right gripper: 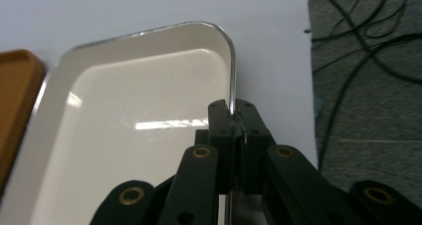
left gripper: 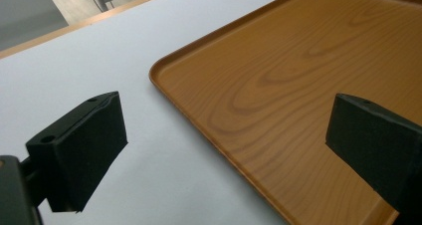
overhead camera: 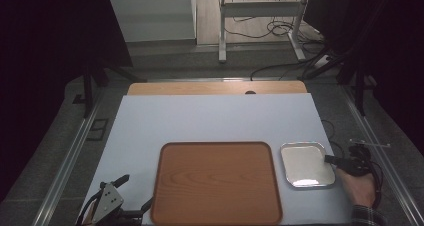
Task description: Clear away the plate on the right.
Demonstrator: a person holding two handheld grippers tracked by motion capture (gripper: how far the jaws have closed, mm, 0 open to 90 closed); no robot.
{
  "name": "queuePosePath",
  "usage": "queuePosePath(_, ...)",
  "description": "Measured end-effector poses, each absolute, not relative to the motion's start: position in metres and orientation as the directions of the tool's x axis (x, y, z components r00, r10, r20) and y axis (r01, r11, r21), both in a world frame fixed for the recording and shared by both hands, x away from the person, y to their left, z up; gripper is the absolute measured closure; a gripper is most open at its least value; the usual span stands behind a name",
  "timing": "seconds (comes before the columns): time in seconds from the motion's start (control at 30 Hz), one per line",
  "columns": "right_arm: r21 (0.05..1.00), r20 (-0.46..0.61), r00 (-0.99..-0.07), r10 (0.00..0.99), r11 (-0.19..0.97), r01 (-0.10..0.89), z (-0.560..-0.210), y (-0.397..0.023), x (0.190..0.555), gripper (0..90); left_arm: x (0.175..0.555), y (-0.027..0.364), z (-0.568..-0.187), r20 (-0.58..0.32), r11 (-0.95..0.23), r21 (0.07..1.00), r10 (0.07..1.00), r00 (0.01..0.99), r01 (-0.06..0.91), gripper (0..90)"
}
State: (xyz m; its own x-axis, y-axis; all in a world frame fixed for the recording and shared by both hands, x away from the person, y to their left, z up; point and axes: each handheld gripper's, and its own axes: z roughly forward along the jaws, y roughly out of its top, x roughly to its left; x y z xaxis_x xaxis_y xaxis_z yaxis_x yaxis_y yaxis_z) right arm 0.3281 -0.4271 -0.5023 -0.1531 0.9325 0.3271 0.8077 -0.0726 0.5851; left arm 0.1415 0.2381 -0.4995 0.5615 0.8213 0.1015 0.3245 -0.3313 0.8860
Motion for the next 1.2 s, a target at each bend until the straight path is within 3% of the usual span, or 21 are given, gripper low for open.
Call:
queuePosePath(0.37, 0.601, 0.399, -0.167, 0.902, -0.120, 0.790, -0.493, -0.425, 0.322, 87.9, 0.142, 0.238, -0.499, 0.100, -0.330, 0.886, 0.822, 0.560, 0.325, 2.4)
queuePosePath(1.2, 0.615, 0.433, -0.244, 0.868, -0.087, 0.784, -0.470, -0.385, 0.317, 87.9, 0.142, 0.238, -0.499, 0.098, -0.327, 0.887, 0.824, 0.559, 0.326, 2.3)
